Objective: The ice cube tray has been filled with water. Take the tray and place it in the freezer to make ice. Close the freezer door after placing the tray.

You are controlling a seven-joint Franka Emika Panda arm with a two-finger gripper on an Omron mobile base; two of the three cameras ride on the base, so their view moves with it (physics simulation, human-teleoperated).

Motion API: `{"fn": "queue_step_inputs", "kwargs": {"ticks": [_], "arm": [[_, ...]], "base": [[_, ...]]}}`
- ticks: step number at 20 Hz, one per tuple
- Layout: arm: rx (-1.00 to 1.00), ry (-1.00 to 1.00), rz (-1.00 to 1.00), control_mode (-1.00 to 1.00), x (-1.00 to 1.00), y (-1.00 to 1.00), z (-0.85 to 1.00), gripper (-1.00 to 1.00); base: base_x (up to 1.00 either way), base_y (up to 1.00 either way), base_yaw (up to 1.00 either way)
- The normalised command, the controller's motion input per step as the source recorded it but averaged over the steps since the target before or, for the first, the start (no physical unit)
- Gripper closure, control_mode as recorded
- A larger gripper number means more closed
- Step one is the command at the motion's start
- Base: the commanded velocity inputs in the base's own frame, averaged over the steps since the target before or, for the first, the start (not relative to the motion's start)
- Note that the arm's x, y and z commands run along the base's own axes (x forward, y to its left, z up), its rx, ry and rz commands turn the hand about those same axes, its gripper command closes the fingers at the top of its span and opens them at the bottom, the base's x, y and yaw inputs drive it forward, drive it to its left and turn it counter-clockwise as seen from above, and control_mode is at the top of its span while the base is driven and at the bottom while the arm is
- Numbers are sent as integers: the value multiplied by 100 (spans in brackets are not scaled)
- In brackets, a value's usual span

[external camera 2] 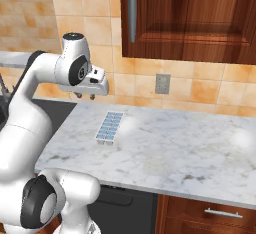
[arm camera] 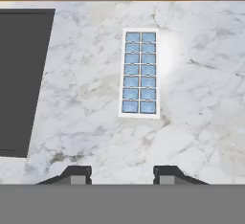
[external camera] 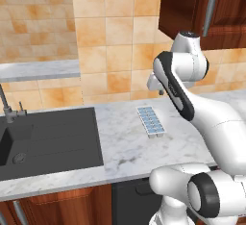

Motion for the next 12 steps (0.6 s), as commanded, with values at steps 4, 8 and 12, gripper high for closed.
{"fn": "queue_step_inputs", "kwargs": {"ticks": [4, 8, 12], "arm": [[0, 0, -2, -100, -33, -1, -2, -100], [0, 0, -11, -100, -58, -7, -20, -100], [0, -1, -10, -100, -49, -10, -18, -100]], "base": [[0, 0, 0], [0, 0, 0], [0, 0, 0]]}}
